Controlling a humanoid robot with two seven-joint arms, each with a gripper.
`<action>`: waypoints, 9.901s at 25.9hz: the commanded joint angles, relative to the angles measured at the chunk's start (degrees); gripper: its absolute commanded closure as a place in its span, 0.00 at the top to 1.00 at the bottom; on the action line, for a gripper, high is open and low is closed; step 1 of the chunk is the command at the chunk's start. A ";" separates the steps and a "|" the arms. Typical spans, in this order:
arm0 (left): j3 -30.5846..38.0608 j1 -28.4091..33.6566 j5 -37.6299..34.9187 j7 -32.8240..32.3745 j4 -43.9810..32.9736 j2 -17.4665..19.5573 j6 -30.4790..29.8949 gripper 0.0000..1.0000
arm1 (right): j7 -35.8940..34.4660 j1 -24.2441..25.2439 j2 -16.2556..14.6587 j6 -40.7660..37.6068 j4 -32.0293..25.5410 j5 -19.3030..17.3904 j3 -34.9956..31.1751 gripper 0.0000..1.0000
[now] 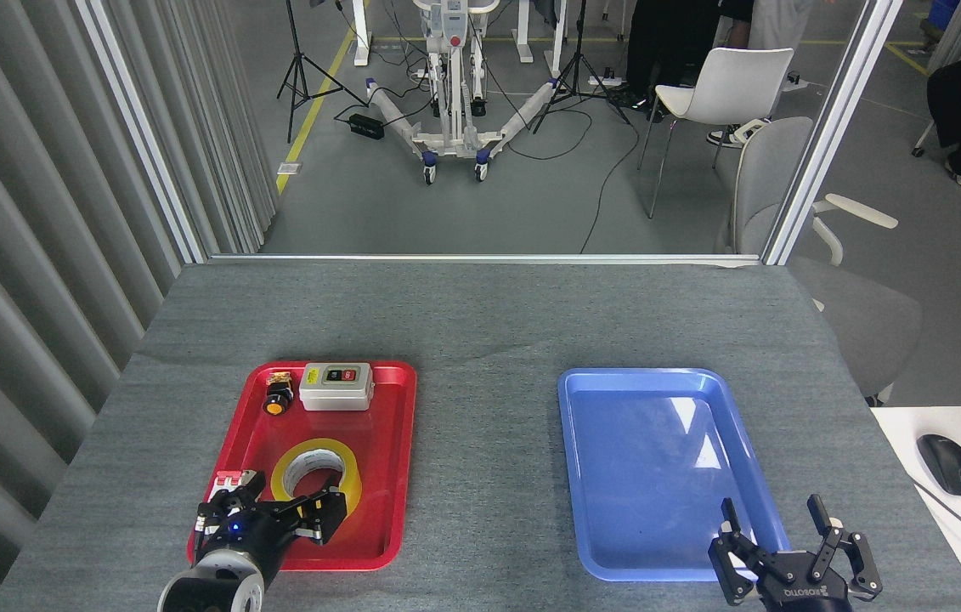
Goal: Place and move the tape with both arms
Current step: 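Move the left gripper onto the yellow tape roll in the red tray, then grasp the yellow tape roll's rim with the left gripper, then lift the tape and carry it with the left gripper toward the blue tray, then reach the right gripper toward the tape held by the left gripper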
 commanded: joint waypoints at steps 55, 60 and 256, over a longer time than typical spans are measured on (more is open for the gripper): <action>-14.27 -33.68 13.99 -33.71 36.08 8.14 -16.38 0.99 | 3.93 -3.49 3.69 1.18 0.07 -2.16 -0.66 1.00; -14.44 -33.68 13.55 -32.40 37.23 8.32 -16.47 0.92 | 3.84 -3.49 3.34 1.00 0.16 -2.16 -0.66 1.00; -4.95 -2.65 61.02 -26.07 3.74 -9.70 -21.83 0.16 | 34.69 -22.38 -19.51 -44.44 -0.11 -66.23 34.23 0.37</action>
